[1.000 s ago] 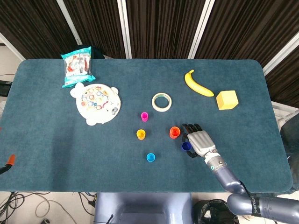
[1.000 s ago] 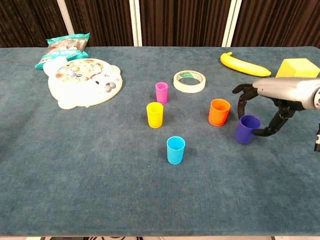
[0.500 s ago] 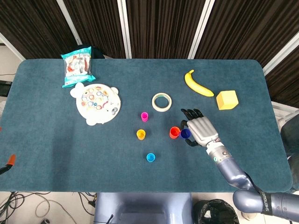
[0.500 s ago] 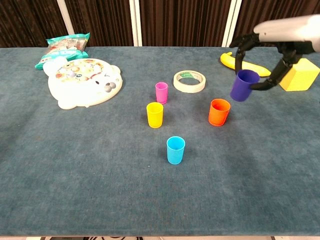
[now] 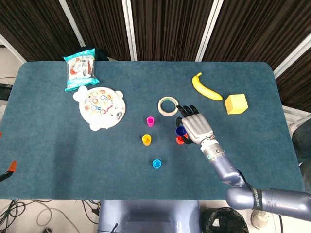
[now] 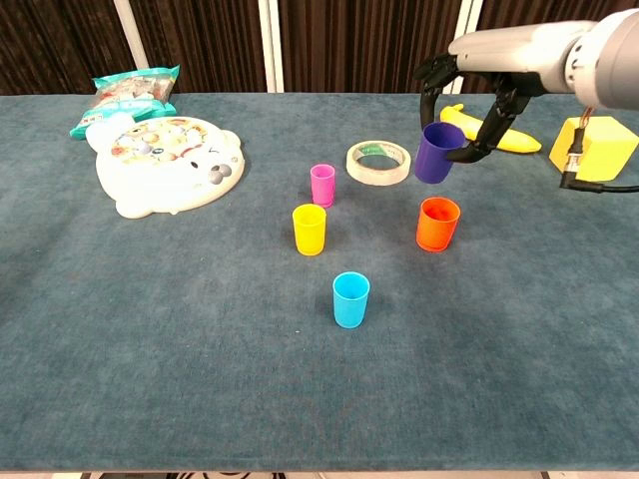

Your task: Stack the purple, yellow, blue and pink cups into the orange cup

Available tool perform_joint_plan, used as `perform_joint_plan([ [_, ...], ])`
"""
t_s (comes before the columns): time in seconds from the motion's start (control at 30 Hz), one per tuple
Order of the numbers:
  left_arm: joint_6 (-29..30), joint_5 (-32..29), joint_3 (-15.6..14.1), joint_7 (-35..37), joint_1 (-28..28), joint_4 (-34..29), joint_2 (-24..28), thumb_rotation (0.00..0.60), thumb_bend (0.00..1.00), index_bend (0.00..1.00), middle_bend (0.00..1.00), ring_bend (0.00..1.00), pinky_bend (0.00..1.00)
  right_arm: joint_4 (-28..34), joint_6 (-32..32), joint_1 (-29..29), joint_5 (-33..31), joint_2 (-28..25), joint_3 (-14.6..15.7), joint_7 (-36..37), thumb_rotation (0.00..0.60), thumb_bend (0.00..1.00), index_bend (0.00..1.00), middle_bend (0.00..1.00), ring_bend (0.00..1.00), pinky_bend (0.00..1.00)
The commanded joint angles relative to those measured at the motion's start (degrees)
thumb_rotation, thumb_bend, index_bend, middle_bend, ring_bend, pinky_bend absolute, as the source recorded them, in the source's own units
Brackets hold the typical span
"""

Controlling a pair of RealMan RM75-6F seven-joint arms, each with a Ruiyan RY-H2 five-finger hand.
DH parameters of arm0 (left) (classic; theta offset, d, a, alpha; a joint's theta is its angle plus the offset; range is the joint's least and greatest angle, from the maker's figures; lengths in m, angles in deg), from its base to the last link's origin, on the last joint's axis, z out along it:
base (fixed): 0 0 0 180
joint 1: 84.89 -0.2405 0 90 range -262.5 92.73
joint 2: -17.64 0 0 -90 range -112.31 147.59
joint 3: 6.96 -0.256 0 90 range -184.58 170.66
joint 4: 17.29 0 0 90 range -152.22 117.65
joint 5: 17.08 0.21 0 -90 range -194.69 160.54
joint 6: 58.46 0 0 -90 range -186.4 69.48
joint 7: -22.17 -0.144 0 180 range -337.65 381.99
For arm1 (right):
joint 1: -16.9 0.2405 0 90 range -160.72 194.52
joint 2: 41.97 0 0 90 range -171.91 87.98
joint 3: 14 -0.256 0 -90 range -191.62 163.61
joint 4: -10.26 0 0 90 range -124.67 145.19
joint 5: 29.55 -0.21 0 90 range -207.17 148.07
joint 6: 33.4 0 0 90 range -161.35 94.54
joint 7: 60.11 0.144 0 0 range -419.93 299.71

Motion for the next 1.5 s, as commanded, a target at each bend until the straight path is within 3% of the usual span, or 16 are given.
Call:
perform_joint_plan([
  [0.03, 0.0, -0.1, 0.0, 0.1, 0.0, 0.0, 0.0, 0.600, 0.31, 0.05, 0.05, 0.00, 0.00, -1.5, 0.4, 0.7, -1.0, 1.3, 0.4, -0.5, 0.600, 0.40, 0.47, 0.00, 0.00, 0.01],
  [1.13, -0.2, -0.1, 0.0, -0.2, 0.1, 0.2, 0.0, 0.600, 0.31, 0.05, 0.05, 0.00, 0.00, -6.6, -1.5, 0.1, -1.1, 4.2, 4.2, 2.8, 0.600, 0.40, 0.45, 0.00, 0.00, 0.01],
  [1.27, -0.1, -0.1, 0.1, -0.1, 0.0, 0.3, 0.0, 0.600, 0.31, 0.05, 0.05, 0.00, 0.00, -7.3, -1.8, 0.1, -1.1, 4.7, 4.4, 3.2, 0.600, 0.40, 0.34, 0.00, 0.00, 0.01],
  [1.5, -0.1, -0.2, 0.1, 0.1, 0.1, 0.3, 0.1, 0.600, 0.31, 0.05, 0.05, 0.00, 0.00, -7.9, -2.5, 0.3, -0.8, 5.1, 5.0, 3.4, 0.600, 0.40, 0.03, 0.00, 0.00, 0.01],
])
